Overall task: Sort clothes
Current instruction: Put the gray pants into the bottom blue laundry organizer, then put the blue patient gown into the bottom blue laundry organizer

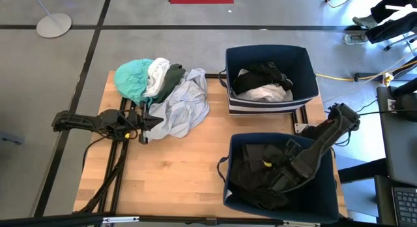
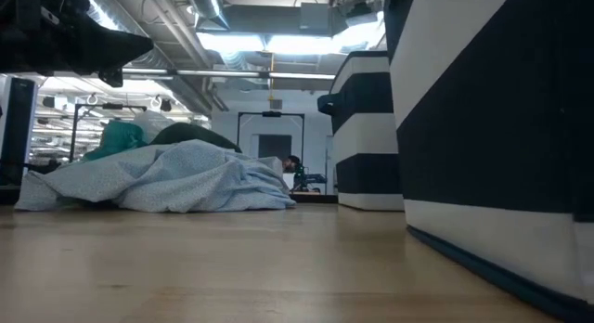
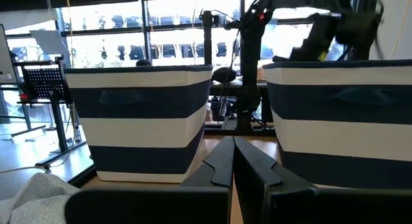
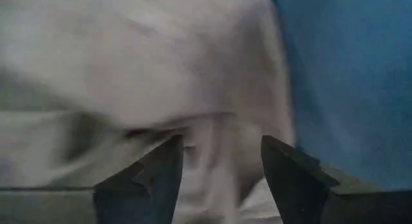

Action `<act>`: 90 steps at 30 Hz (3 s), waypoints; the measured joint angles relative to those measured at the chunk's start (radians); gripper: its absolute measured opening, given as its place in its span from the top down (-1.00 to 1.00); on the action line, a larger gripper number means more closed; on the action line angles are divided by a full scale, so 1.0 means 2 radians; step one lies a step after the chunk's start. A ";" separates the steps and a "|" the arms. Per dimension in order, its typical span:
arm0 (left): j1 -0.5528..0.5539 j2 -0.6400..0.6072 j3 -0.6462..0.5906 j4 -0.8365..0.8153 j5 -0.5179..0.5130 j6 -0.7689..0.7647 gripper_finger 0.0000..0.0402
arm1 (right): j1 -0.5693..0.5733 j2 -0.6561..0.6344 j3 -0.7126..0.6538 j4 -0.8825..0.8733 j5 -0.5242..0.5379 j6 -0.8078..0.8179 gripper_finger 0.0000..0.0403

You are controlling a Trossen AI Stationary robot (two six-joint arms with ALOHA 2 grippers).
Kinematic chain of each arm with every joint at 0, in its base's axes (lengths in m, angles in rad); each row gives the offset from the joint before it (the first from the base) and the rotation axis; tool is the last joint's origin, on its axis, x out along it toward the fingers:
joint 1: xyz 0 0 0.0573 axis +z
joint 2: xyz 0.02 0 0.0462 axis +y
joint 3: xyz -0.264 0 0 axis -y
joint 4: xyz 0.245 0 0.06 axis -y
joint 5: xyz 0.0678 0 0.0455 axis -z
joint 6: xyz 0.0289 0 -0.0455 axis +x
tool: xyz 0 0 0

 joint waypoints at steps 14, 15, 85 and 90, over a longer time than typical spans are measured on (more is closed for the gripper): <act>0.000 0.000 0.000 0.002 -0.021 0.011 0.99 | 0.000 -0.006 0.197 0.064 0.171 -0.064 -0.03; 0.000 0.000 0.000 0.002 -0.021 0.010 0.97 | 0.000 -0.006 0.200 0.080 0.195 -0.082 -0.03; 0.080 0.695 0.276 -0.247 0.032 -0.207 0.04 | -0.363 -0.035 0.107 0.345 0.003 -0.701 -0.03; 0.012 0.693 0.277 -0.232 0.080 -0.219 0.04 | -0.363 -0.022 0.091 0.395 -0.017 -0.701 -0.03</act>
